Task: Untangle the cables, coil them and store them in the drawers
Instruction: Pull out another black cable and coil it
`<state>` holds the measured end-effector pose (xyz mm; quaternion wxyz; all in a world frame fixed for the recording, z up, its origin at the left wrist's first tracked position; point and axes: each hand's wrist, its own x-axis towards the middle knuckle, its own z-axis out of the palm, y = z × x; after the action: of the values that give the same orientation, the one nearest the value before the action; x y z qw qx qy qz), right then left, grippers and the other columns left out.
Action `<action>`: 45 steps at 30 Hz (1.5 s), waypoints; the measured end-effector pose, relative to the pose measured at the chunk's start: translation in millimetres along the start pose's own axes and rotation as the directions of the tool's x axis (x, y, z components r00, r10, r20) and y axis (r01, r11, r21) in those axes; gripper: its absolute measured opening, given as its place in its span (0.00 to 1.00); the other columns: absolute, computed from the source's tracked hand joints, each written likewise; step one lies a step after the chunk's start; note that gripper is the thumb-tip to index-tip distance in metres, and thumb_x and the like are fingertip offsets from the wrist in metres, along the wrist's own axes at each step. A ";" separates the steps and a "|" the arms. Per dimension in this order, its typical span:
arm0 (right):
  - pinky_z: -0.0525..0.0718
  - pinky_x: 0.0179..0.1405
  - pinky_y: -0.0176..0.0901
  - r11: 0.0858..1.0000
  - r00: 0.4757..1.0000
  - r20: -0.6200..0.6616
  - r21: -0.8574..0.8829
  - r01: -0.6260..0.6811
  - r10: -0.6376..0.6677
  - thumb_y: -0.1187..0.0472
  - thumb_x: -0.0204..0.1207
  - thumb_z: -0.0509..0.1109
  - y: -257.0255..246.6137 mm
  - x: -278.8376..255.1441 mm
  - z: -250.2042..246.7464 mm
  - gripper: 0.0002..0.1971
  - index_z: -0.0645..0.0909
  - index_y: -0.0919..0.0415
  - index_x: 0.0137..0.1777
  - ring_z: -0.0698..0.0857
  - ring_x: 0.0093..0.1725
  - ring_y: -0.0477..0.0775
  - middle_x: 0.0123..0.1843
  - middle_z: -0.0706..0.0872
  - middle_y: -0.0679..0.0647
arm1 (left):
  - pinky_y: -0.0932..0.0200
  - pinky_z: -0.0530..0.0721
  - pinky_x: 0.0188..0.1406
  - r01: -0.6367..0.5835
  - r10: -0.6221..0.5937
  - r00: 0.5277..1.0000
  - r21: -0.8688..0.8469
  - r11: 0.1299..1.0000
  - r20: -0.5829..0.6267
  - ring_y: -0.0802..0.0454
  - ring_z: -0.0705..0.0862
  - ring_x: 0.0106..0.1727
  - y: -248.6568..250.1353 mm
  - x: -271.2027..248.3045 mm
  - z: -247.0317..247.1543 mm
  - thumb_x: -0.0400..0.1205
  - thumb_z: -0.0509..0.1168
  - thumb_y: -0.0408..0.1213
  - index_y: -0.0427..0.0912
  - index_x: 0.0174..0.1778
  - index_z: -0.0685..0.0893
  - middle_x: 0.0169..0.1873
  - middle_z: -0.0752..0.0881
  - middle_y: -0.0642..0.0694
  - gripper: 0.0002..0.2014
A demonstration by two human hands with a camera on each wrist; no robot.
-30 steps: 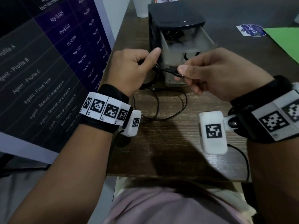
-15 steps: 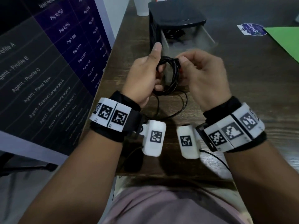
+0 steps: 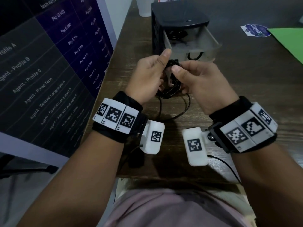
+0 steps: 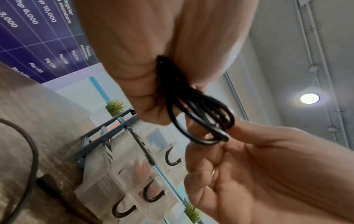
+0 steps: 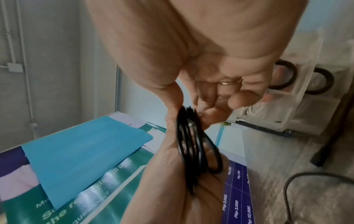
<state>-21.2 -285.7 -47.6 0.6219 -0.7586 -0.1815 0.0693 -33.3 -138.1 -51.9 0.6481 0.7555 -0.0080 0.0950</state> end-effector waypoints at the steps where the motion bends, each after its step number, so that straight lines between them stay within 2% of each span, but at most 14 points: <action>1: 0.78 0.31 0.31 0.999 1.000 0.010 0.033 -0.012 0.011 0.57 0.85 0.67 0.3 0.6 0.1 0.07 0.87 0.56 0.50 0.84 0.34 0.45 0.39 0.90 0.55 | 0.64 0.70 0.16 -0.004 0.005 1.000 -0.009 1.000 0.006 0.56 0.76 0.19 -0.1 -0.3 0.1 0.91 0.55 0.43 0.17 0.45 0.79 0.20 0.79 0.47 0.26; 6: 0.71 0.31 0.38 0.968 0.996 0.057 0.236 -0.082 0.070 0.58 0.88 0.61 2.9 2.4 5.3 0.11 0.84 0.60 0.50 0.81 0.31 0.45 0.32 0.87 0.47 | 0.66 0.69 0.17 -0.031 0.031 1.000 -0.020 0.999 -0.003 0.62 0.73 0.16 5.8 -2.0 1.7 0.91 0.55 0.41 0.35 0.33 0.76 0.14 0.77 0.56 0.21; 10: 0.74 0.31 0.39 0.880 0.993 0.073 0.461 -0.115 0.092 0.61 0.86 0.64 0.2 3.0 6.3 0.08 0.80 0.66 0.54 0.82 0.34 0.51 0.34 0.87 0.52 | 0.66 0.73 0.20 -0.028 0.024 0.999 -0.090 0.996 -0.044 0.61 0.75 0.19 8.3 -3.3 3.4 0.90 0.59 0.39 0.37 0.53 0.68 0.17 0.78 0.56 0.09; 13: 0.77 0.32 0.39 0.880 0.993 0.032 0.460 -0.117 0.115 0.61 0.83 0.69 -0.1 3.5 1.4 0.05 0.82 0.62 0.50 0.79 0.32 0.51 0.34 0.87 0.52 | 0.55 0.73 0.29 -0.045 0.046 0.999 -0.159 0.986 0.000 0.51 0.74 0.29 5.9 -3.2 -2.8 0.83 0.67 0.42 0.45 0.52 0.64 0.29 0.74 0.45 0.15; 17: 0.82 0.33 0.40 0.873 0.989 -0.016 0.471 -0.124 0.149 0.58 0.78 0.74 -0.4 6.5 -0.3 0.11 0.80 0.66 0.53 0.80 0.30 0.48 0.37 0.85 0.55 | 0.40 0.84 0.48 -0.088 0.089 0.977 -0.014 0.996 0.193 0.37 0.81 0.43 4.2 -5.0 -11.8 0.74 0.76 0.45 0.45 0.44 0.75 0.41 0.78 0.33 0.16; 18: 0.83 0.35 0.42 0.870 0.988 -0.026 0.477 -0.124 0.154 0.57 0.77 0.74 -0.8 7.2 -0.8 0.13 0.79 0.66 0.54 0.82 0.31 0.49 0.38 0.86 0.56 | 0.45 0.85 0.53 -0.111 0.095 0.970 0.062 0.992 0.223 0.40 0.83 0.46 4.9 -7.2 -11.4 0.73 0.77 0.45 0.43 0.45 0.76 0.42 0.80 0.33 0.17; 20: 0.83 0.35 0.41 0.874 0.986 -0.037 0.468 -0.128 0.164 0.58 0.78 0.73 -2.0 8.3 -1.4 0.13 0.79 0.67 0.55 0.83 0.30 0.47 0.36 0.87 0.54 | 0.62 0.81 0.47 -0.154 0.111 0.970 0.193 0.969 0.218 0.54 0.80 0.43 3.3 -8.4 -9.6 0.76 0.77 0.44 0.41 0.45 0.77 0.40 0.81 0.40 0.16; 25: 0.77 0.31 0.37 0.903 0.987 -0.031 0.408 -0.133 0.159 0.58 0.85 0.67 -3.6 7.8 -2.6 0.08 0.82 0.62 0.48 0.79 0.31 0.46 0.35 0.85 0.52 | 0.71 0.75 0.44 -0.157 0.098 0.979 0.360 0.920 0.178 0.58 0.75 0.46 -1.7 -7.0 -1.7 0.86 0.64 0.46 0.49 0.38 0.71 0.45 0.75 0.44 0.12; 29: 0.77 0.38 0.43 0.881 0.990 0.044 0.453 -0.138 0.133 0.57 0.88 0.60 -4.1 6.1 -2.6 0.14 0.85 0.64 0.52 0.84 0.40 0.52 0.42 0.87 0.57 | 0.74 0.73 0.43 -0.196 0.135 0.971 0.332 0.923 0.197 0.61 0.74 0.44 -4.0 -5.9 1.1 0.88 0.59 0.44 0.44 0.41 0.71 0.46 0.73 0.43 0.12; 32: 0.83 0.56 0.58 0.861 0.992 0.091 0.495 -0.120 0.086 0.56 0.89 0.59 -3.2 5.0 -3.5 0.17 0.84 0.69 0.57 0.86 0.52 0.62 0.50 0.88 0.64 | 0.64 0.76 0.43 -0.207 0.156 0.962 0.224 0.952 0.223 0.50 0.79 0.45 -6.3 -4.6 1.2 0.86 0.56 0.50 0.41 0.44 0.71 0.47 0.76 0.32 0.15; 34: 0.86 0.55 0.54 0.867 0.993 0.094 0.487 -0.105 0.067 0.59 0.88 0.60 -3.0 4.8 -3.7 0.16 0.83 0.72 0.59 0.86 0.53 0.62 0.52 0.86 0.66 | 0.58 0.76 0.43 -0.200 0.165 0.961 0.145 0.969 0.223 0.47 0.76 0.44 -5.3 -5.3 0.5 0.84 0.58 0.51 0.44 0.44 0.69 0.44 0.75 0.32 0.13; 36: 0.88 0.49 0.46 0.879 0.994 0.091 0.466 -0.102 0.068 0.64 0.88 0.60 -2.5 5.3 -3.8 0.13 0.82 0.72 0.61 0.86 0.50 0.56 0.50 0.87 0.63 | 0.57 0.78 0.45 -0.176 0.155 0.965 0.081 0.981 0.213 0.51 0.72 0.45 -6.7 -5.7 -1.0 0.83 0.61 0.42 0.48 0.45 0.64 0.42 0.71 0.43 0.11; 41: 0.87 0.49 0.43 0.952 0.993 0.050 0.285 -0.115 0.105 0.68 0.87 0.61 1.7 8.2 -2.6 0.09 0.82 0.66 0.58 0.87 0.47 0.50 0.46 0.89 0.57 | 0.59 0.84 0.54 -0.111 0.109 0.987 0.007 0.994 0.121 0.62 0.80 0.48 -12.5 -9.4 0.4 0.76 0.68 0.35 0.49 0.58 0.59 0.48 0.74 0.46 0.24; 45: 0.81 0.32 0.31 0.987 0.995 0.039 0.134 -0.092 0.088 0.63 0.87 0.63 -0.3 12.5 -9.2 0.10 0.84 0.67 0.57 0.88 0.37 0.43 0.46 0.91 0.57 | 0.40 0.86 0.60 -0.050 0.052 0.991 -0.018 0.999 0.127 0.37 0.84 0.60 -8.1 -10.5 -1.7 0.75 0.72 0.40 0.52 0.66 0.61 0.53 0.81 0.37 0.30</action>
<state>-6.6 -289.6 -43.9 0.6651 -0.7209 -0.1522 0.1219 -42.7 -136.2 -61.1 0.6491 0.7550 -0.0693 0.0630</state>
